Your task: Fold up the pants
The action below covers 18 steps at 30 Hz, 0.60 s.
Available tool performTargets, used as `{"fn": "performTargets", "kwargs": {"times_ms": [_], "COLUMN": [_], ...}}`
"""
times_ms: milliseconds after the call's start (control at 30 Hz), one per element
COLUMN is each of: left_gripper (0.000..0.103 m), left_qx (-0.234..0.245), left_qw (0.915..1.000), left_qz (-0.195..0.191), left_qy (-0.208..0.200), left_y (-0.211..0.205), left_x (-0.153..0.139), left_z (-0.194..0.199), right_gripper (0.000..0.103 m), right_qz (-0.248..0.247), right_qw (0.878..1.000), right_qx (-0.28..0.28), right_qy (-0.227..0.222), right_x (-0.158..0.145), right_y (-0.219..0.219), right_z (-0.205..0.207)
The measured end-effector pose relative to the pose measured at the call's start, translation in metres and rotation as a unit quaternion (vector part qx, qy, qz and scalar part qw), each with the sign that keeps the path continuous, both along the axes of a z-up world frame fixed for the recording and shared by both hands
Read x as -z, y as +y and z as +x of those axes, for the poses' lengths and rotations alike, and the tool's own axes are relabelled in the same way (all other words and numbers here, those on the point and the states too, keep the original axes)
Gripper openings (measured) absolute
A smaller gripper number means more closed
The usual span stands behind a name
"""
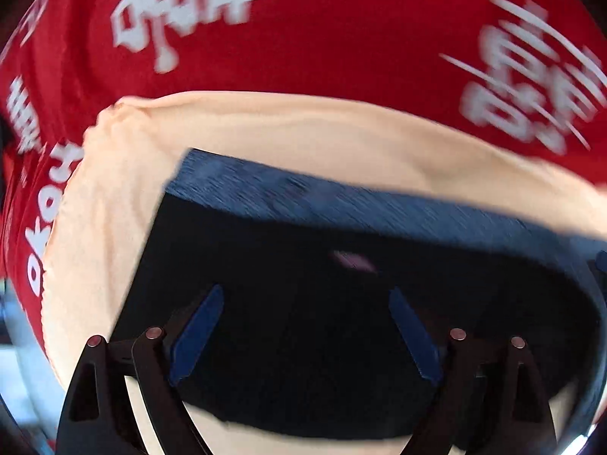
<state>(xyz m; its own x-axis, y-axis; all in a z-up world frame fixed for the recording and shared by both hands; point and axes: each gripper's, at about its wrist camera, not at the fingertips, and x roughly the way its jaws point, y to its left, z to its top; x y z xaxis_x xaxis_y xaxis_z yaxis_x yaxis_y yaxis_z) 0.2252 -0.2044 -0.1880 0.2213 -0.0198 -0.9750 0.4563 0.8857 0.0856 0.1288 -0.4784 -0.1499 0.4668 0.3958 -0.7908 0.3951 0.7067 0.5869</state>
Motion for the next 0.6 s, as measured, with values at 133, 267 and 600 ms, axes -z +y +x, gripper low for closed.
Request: {"fn": "performTargets", "kwargs": {"times_ms": [133, 267, 600], "left_gripper": [0.090, 0.090, 0.090], "left_qx": [0.058, 0.104, 0.195], "left_qw": [0.9975, 0.9902, 0.9674], "left_qz": [-0.017, -0.049, -0.096], "left_qy": [0.036, 0.079, 0.130], "left_y": [-0.025, -0.052, -0.090], "left_x": [-0.010, -0.011, -0.019], "left_z": [-0.045, -0.088, -0.182], "right_gripper": [0.066, 0.066, 0.066], "right_qz": [-0.004, 0.000, 0.000], "right_qw": [0.999, 0.994, 0.973], "right_qx": [0.036, 0.090, 0.208], "right_qy": [0.025, 0.053, 0.096], "right_x": [-0.001, 0.004, 0.017], "right_y": [-0.012, -0.014, 0.008], "right_z": [-0.061, -0.114, -0.264]}}
